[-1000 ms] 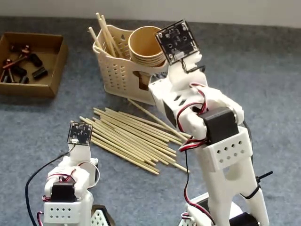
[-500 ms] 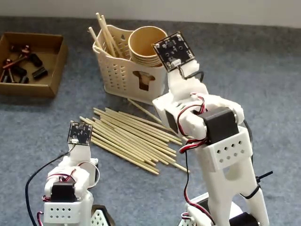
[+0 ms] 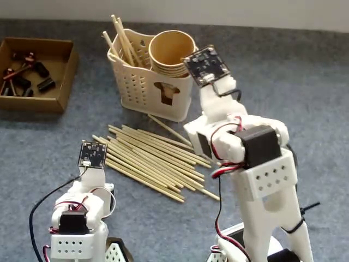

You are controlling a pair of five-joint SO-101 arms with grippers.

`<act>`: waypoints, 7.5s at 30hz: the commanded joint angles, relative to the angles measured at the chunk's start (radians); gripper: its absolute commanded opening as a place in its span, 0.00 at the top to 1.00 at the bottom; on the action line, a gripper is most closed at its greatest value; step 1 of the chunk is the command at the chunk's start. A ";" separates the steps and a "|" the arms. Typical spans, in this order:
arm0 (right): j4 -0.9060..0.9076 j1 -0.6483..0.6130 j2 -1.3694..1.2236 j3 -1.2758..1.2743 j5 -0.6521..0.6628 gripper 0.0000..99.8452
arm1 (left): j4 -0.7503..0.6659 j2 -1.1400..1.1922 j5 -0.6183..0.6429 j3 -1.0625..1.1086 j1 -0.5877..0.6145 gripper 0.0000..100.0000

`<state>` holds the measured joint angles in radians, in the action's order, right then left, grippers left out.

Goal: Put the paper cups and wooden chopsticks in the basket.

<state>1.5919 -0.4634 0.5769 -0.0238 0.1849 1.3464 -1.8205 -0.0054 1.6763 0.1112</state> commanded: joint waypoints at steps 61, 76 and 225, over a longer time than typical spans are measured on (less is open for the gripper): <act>-0.625 0.035 0.033 -0.878 0.000 0.82 | 0.008 -0.004 -0.003 0.019 -0.005 0.99; -0.719 0.035 -0.196 -0.872 0.123 0.82 | 0.008 -0.004 -0.003 0.019 -0.005 0.99; -0.553 -0.177 -0.013 -0.845 0.196 0.99 | 0.008 -0.004 -0.003 0.019 -0.005 0.99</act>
<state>1.0319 -0.6552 0.4818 -0.8493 0.3890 1.3464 -1.8205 -0.0054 1.6763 0.1112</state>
